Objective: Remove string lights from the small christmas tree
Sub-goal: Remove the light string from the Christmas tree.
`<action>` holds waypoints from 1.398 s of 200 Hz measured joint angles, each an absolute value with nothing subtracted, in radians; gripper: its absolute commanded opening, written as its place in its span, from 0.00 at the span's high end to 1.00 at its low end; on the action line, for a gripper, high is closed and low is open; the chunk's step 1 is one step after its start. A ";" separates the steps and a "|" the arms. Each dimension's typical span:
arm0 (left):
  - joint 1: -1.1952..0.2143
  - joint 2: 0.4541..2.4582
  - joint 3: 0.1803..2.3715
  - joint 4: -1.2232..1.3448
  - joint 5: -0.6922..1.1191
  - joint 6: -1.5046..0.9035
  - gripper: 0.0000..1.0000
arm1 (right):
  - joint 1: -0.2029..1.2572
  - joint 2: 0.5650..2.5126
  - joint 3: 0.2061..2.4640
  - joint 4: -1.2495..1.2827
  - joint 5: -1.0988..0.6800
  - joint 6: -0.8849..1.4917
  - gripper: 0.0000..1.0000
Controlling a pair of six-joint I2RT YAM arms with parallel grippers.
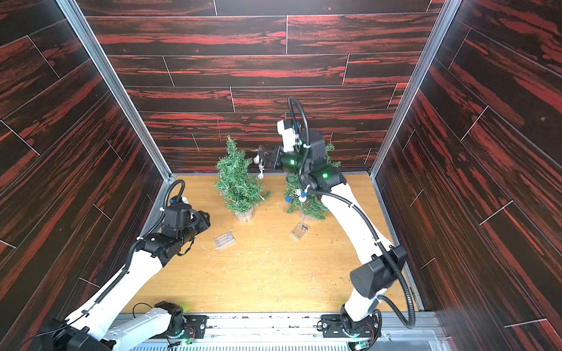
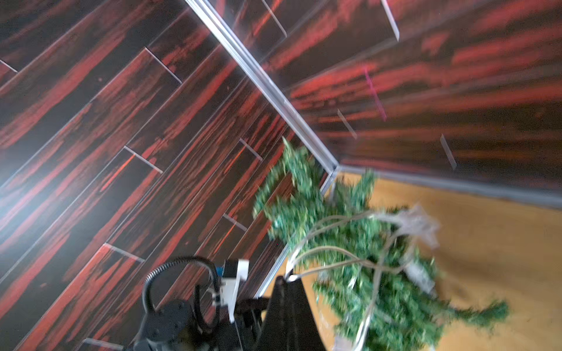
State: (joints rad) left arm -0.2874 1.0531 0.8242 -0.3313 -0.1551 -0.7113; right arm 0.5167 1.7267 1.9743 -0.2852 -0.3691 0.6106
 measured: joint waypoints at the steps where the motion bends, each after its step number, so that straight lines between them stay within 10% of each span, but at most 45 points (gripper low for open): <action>1: -0.287 1.053 0.823 -0.330 -0.155 -0.712 0.51 | 0.517 1.728 1.978 -0.285 -0.368 0.610 1.00; 101: -0.217 1.131 0.871 -0.159 -0.136 -0.682 0.52 | 0.484 2.254 2.675 -0.207 -0.310 0.686 1.00; 279: -0.217 1.492 0.689 0.323 0.017 -0.768 0.53 | 0.583 2.413 2.694 0.357 -0.274 0.881 1.00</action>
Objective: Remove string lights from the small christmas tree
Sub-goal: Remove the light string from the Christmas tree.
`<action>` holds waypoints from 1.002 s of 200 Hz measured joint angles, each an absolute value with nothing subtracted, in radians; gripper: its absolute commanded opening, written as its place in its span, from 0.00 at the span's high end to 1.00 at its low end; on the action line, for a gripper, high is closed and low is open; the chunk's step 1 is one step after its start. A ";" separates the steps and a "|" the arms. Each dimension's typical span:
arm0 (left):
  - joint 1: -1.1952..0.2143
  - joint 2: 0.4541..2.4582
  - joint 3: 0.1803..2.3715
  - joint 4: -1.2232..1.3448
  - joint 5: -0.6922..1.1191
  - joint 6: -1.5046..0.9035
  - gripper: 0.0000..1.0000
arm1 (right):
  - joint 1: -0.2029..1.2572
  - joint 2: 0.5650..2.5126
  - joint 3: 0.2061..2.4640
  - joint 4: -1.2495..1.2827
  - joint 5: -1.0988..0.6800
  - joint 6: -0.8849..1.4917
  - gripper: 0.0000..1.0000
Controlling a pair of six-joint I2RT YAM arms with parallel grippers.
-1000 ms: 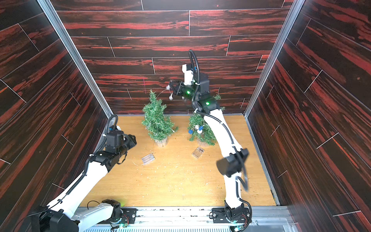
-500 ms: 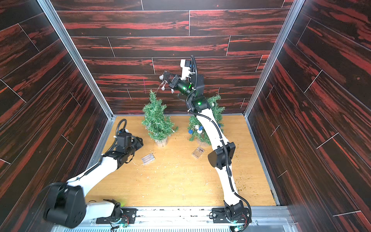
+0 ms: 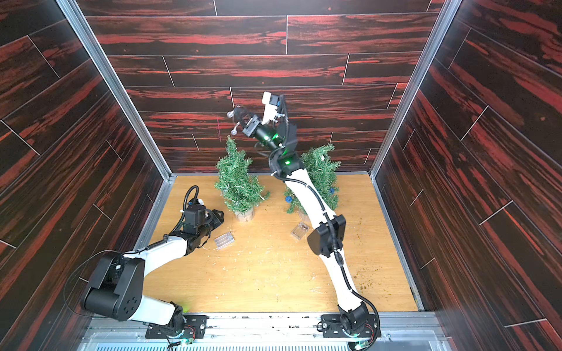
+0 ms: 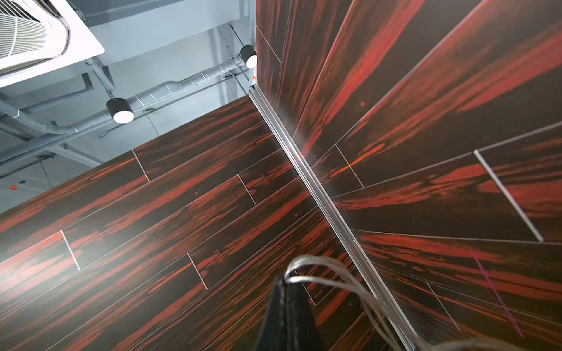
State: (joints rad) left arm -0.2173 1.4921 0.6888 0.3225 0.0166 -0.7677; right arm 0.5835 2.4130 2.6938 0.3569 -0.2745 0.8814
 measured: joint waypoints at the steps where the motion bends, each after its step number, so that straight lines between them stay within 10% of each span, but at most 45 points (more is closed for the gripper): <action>1: -0.217 1.493 0.689 0.323 0.017 -0.768 0.53 | 0.584 2.413 2.694 0.358 -0.274 0.882 1.00; 123: -0.211 1.206 0.737 0.105 -0.088 -0.595 0.45 | 0.592 2.440 2.709 0.340 -0.260 0.851 1.00; 200: -0.147 1.284 1.356 -0.107 -0.005 -0.421 0.47 | 0.570 2.439 2.708 0.322 -0.325 0.852 1.00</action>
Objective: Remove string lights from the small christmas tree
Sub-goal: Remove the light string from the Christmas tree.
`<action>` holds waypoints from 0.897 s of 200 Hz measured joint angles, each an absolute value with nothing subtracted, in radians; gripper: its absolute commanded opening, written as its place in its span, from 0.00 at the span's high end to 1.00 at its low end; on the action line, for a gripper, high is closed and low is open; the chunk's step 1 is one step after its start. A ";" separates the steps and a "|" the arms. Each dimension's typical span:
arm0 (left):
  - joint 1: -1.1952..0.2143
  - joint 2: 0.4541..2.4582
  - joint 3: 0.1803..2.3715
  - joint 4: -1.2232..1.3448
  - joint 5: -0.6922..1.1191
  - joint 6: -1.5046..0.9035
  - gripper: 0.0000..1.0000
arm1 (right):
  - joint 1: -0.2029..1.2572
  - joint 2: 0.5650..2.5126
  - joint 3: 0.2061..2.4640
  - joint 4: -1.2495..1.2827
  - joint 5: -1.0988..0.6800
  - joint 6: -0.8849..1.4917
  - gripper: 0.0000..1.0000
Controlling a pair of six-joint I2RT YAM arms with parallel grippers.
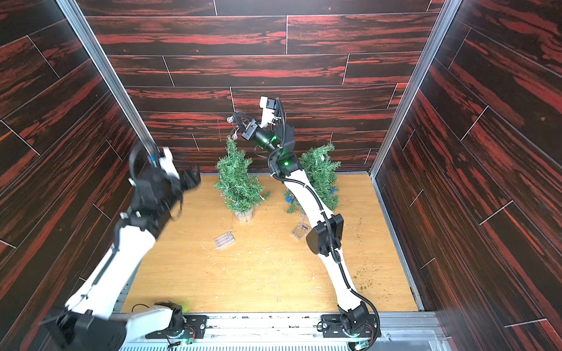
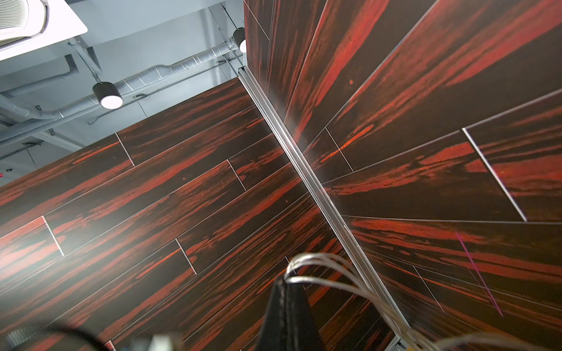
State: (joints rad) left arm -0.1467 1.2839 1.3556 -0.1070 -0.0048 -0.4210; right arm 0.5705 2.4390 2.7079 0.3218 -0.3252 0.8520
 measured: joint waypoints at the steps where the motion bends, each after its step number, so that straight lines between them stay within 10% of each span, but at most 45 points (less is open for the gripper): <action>1: -0.146 1.287 1.362 -0.107 -0.002 -0.419 0.48 | 0.570 2.439 2.708 0.322 -0.326 0.852 1.00; 179: -0.067 1.851 1.825 0.127 0.615 -0.352 0.50 | 0.570 2.439 2.696 0.337 -0.386 0.852 1.00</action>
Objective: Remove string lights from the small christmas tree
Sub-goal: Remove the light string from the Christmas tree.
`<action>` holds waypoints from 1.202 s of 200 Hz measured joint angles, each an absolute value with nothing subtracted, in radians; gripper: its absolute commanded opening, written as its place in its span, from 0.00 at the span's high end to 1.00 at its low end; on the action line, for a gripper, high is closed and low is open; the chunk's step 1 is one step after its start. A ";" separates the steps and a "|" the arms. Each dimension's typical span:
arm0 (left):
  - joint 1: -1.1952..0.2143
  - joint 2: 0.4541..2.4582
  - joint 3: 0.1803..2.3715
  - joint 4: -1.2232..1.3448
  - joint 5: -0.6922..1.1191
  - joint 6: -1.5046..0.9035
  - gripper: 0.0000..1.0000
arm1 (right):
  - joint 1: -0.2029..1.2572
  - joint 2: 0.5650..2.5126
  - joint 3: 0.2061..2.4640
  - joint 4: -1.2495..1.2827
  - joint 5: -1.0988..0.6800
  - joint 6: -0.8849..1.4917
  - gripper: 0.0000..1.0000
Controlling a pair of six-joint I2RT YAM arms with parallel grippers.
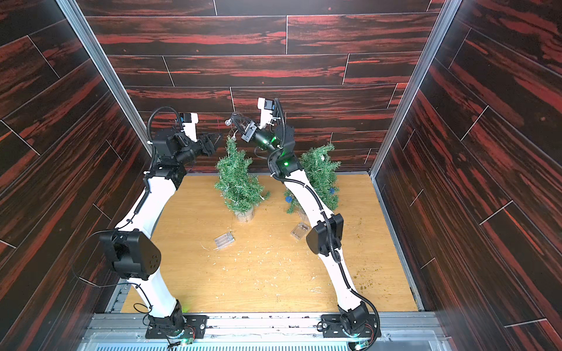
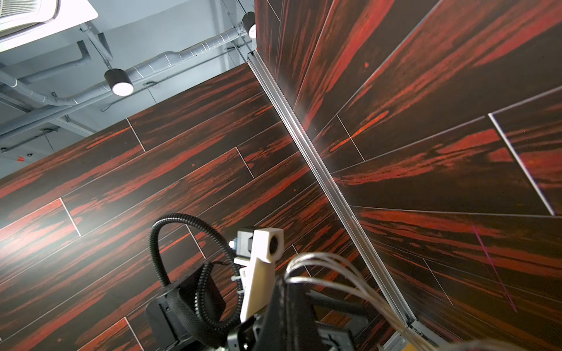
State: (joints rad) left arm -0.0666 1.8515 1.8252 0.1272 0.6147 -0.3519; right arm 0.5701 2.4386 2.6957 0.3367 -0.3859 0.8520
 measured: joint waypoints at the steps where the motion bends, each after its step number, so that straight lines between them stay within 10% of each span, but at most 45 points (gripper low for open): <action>1: -0.067 1.853 1.826 0.126 0.616 -0.352 0.50 | 0.570 2.439 2.695 0.337 -0.386 0.852 1.00; 127: -0.118 1.980 1.975 -0.020 0.599 -0.278 0.54 | 0.570 2.439 2.693 0.337 -0.393 0.852 1.00; 240: -0.117 1.946 1.930 -0.089 0.432 -0.162 1.00 | 0.570 2.435 2.675 0.337 -0.411 0.831 1.00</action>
State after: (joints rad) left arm -0.1173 1.9465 1.9297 -0.0895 0.4320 -0.1623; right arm 0.5697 2.4348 2.6747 0.3370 -0.4107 0.8307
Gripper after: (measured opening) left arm 0.051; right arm 0.040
